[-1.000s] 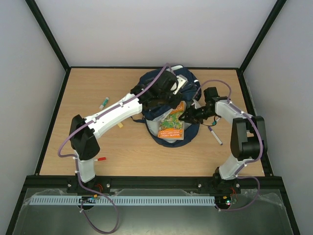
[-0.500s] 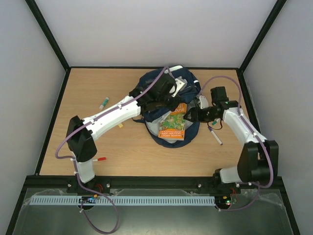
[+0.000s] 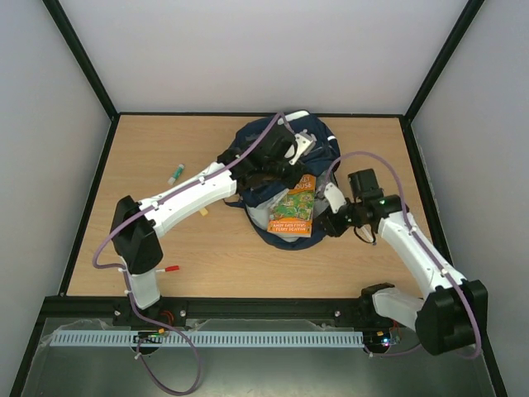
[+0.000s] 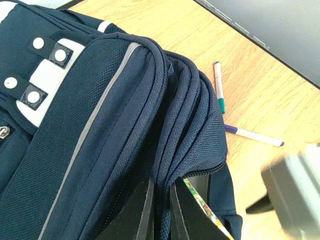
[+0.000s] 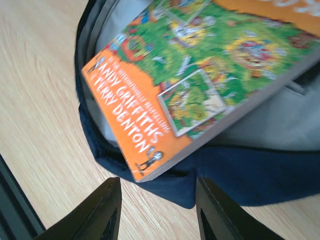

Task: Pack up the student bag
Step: Place the book in the student bag.

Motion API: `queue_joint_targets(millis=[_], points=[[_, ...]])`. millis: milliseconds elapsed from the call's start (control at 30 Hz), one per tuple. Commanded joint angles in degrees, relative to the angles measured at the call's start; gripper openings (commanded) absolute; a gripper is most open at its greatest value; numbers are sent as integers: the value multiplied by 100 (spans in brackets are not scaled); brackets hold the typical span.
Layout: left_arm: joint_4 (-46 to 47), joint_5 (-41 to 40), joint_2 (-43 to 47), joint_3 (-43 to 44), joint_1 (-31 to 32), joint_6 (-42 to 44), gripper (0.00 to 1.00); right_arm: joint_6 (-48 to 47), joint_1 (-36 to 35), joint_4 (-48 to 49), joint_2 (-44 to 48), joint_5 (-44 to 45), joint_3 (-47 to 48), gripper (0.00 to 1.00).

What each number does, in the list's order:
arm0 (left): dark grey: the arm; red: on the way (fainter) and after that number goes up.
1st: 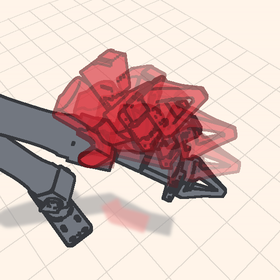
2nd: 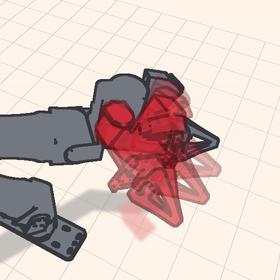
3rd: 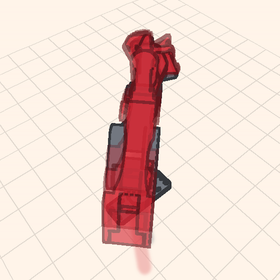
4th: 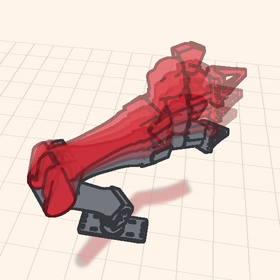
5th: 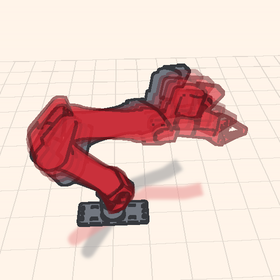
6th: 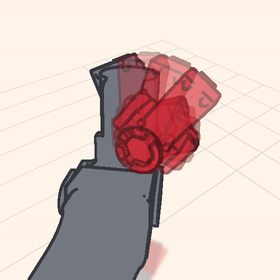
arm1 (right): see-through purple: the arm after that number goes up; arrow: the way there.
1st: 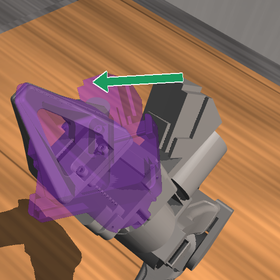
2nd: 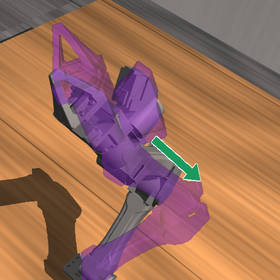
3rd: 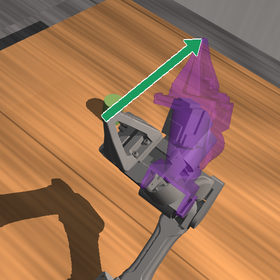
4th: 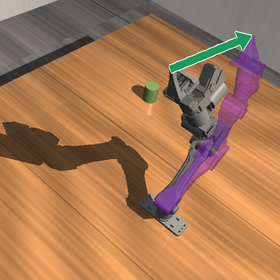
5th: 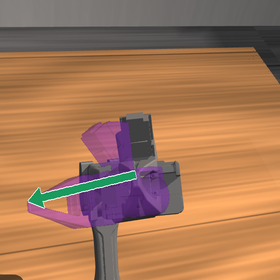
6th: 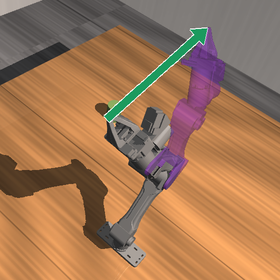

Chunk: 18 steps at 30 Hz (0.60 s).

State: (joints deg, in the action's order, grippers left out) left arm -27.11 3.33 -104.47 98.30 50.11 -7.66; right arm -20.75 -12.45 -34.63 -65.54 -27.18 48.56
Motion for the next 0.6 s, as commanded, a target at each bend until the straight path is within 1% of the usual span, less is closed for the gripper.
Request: queue_joint_targets(millis=[0,100,167,267,433,567], points=[[358,272,529,43,-90,-28,2,-832,-831,319,399,1141,-481,39],[373,323,539,15,-128,-54,2,-1006,-1542,747,564,1954,-645,39],[373,349,539,6,-139,-67,2,-1163,-2014,946,524,2429,-675,41],[373,363,547,-3,-145,-83,2,-1440,-2543,1270,380,3165,-766,43],[378,424,550,16,-167,-106,2,-1791,-3193,1919,136,4138,-1051,46],[375,478,550,22,-171,-122,2,-1880,-3456,2188,-49,4378,-1164,48]])
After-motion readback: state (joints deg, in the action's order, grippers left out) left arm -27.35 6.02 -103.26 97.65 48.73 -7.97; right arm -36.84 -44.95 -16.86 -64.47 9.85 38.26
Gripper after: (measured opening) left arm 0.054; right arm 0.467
